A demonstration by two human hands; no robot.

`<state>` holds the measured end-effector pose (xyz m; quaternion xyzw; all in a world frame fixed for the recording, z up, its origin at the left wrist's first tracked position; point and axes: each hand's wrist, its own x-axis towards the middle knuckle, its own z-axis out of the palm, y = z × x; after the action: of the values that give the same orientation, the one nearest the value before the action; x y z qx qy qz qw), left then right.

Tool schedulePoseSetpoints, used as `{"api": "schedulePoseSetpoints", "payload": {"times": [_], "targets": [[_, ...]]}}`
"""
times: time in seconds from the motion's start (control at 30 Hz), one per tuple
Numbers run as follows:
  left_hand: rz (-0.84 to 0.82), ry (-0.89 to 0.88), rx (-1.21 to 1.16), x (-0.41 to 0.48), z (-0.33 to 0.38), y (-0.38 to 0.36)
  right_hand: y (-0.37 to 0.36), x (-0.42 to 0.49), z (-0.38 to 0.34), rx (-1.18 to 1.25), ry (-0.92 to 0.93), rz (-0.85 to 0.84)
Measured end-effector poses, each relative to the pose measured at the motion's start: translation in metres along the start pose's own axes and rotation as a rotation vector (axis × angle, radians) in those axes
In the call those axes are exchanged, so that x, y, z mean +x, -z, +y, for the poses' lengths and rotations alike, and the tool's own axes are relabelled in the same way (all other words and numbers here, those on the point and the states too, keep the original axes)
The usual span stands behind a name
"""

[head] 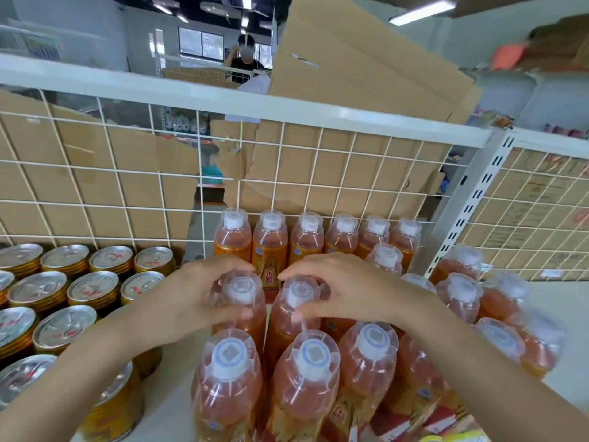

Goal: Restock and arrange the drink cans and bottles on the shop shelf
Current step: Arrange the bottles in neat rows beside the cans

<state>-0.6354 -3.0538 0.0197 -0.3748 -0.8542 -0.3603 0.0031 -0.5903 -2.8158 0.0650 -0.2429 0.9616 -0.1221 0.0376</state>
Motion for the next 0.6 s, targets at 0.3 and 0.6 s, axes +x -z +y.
{"api": "schedulePoseSetpoints", "payload": {"times": [0.3, 0.6], "targets": [[0.002, -0.031, 0.162, 0.018, -0.005, 0.001, 0.003, 0.018, 0.003, -0.138, -0.023, 0.005], [-0.030, 0.013, 0.182, 0.044, -0.018, 0.013, 0.007, 0.055, 0.018, -0.131, -0.028, -0.023]]}}
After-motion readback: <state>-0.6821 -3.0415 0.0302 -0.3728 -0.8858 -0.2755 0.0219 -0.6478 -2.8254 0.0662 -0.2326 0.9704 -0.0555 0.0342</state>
